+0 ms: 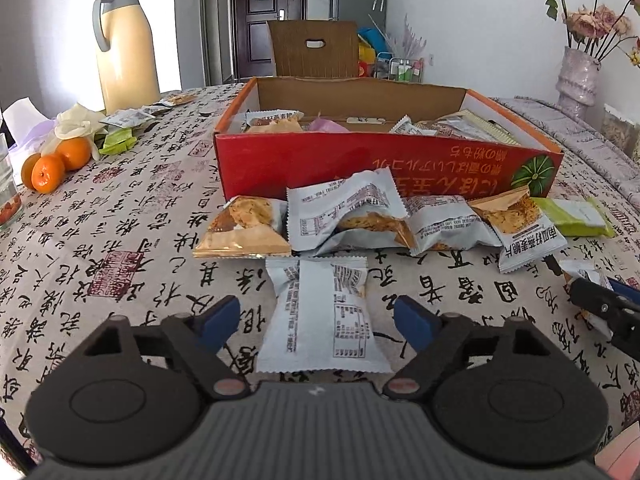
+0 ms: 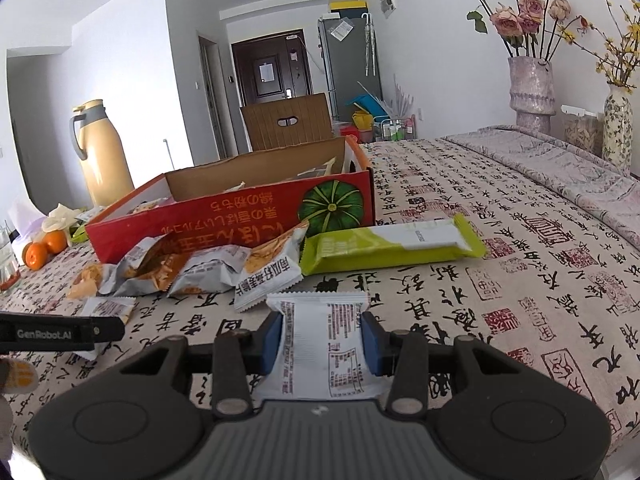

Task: Organize snacks
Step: 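Grasp a white packet with the right tool while the left tool grasps another white packet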

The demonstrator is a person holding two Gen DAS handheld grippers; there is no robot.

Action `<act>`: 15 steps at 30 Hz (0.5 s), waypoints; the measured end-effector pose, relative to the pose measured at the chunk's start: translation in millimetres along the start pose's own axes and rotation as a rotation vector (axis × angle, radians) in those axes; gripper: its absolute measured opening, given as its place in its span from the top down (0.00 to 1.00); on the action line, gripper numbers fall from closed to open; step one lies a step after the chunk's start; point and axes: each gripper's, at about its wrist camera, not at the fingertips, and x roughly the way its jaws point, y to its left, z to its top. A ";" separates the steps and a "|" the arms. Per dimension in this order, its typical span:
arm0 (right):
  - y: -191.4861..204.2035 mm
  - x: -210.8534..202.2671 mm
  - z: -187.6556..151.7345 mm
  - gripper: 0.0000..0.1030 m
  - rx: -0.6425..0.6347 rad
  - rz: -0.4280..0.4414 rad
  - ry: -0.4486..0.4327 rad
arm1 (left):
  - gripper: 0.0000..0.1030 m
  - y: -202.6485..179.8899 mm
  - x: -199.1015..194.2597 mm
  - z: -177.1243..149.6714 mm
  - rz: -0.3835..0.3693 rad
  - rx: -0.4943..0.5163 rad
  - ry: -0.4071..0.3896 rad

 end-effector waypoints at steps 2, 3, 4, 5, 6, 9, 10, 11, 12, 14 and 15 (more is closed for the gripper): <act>-0.4 0.0 -0.8 0.60 0.003 0.001 0.001 | 0.25 -0.7 1.5 -0.6 -0.005 -0.003 0.010; -0.9 0.2 -1.0 0.60 0.004 0.003 0.000 | 0.30 -0.9 2.4 -1.3 -0.007 -0.003 0.013; -1.1 0.2 -1.2 0.60 0.004 0.004 0.000 | 0.33 -1.7 2.1 -1.7 0.000 0.001 0.009; -1.0 0.0 -1.2 0.60 0.004 0.004 0.000 | 0.35 -2.1 1.5 -1.9 -0.001 0.002 0.008; -0.9 -0.1 -1.4 0.60 0.004 0.004 -0.001 | 0.40 -2.4 0.8 -2.0 -0.003 0.005 0.006; -1.2 -0.3 -1.5 0.60 0.004 0.005 -0.001 | 0.47 -3.1 -0.3 -2.7 -0.001 0.012 0.000; -1.3 -0.4 -1.5 0.60 0.004 0.005 -0.001 | 0.48 -3.1 -0.8 -3.4 -0.002 0.014 -0.003; -1.3 -0.7 -1.8 0.60 0.003 0.005 -0.002 | 0.49 -2.8 -1.4 -4.1 -0.003 0.015 -0.005; -1.3 -0.7 -1.9 0.60 0.003 0.005 -0.002 | 0.50 -2.5 -2.2 -4.6 -0.005 0.014 -0.006; -1.3 -0.7 -1.9 0.60 0.003 0.005 -0.002 | 0.50 -1.6 -3.9 -5.4 -0.009 0.011 -0.007; -1.2 -0.8 -2.0 0.60 0.003 0.005 -0.002 | 0.50 -1.3 -4.5 -5.8 -0.007 0.010 -0.006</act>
